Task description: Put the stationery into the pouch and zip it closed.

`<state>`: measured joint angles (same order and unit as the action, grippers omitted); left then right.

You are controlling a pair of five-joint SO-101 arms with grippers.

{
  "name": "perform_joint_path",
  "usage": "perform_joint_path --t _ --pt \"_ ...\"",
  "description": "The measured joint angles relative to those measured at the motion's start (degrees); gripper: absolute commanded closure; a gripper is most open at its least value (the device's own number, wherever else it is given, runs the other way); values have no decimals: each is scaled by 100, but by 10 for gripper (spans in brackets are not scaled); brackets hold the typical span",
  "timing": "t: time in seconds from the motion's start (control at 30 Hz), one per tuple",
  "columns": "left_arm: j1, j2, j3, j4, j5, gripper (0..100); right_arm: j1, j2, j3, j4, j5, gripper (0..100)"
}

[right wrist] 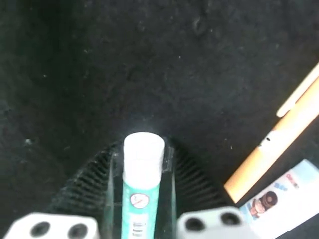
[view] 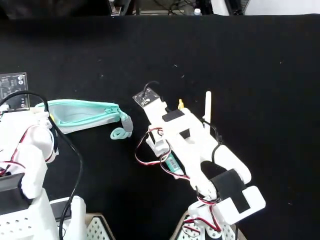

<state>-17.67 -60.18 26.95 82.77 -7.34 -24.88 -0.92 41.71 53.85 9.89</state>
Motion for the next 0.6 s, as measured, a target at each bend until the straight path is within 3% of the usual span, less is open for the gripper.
perform_joint_path --t 0.17,0.5,0.6 --pt "0 0 0 0 0 970 -26 -475 0 70 70 986" --pt "0 0 0 0 0 970 -53 -4563 281 747 141 986" --pt "0 0 0 0 0 970 -53 -4993 695 958 141 985"
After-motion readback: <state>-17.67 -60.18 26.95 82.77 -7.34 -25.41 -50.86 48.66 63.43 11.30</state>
